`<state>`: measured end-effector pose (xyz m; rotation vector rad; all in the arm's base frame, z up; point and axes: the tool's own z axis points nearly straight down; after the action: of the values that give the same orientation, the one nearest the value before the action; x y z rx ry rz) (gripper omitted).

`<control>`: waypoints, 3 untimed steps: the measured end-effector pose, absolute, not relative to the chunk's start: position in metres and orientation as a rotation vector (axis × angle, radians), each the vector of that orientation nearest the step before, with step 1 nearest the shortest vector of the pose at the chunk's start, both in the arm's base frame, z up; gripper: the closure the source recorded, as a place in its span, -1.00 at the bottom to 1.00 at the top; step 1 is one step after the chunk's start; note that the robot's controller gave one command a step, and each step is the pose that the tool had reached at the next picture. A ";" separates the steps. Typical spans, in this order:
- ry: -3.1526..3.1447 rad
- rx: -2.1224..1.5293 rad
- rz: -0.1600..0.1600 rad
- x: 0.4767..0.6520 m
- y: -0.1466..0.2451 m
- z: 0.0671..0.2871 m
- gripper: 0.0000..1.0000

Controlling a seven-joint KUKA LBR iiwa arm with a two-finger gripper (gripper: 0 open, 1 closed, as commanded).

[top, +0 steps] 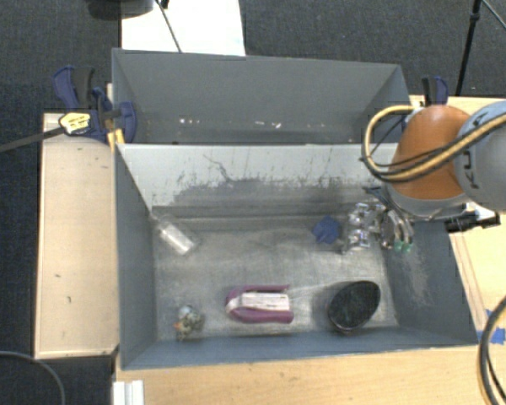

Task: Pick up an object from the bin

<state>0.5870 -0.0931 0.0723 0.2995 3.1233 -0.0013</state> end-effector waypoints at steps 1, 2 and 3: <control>3.124 0.298 -0.002 0.586 -0.093 0.071 -1.00; 3.125 0.297 -0.001 0.587 -0.093 0.072 1.00; 3.124 0.296 -0.002 0.586 -0.093 0.071 -1.00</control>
Offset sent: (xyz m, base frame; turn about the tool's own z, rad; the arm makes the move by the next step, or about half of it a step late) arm 0.0000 0.0000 0.0000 0.0000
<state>0.5864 -0.0932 0.0714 0.2961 3.1238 -0.0020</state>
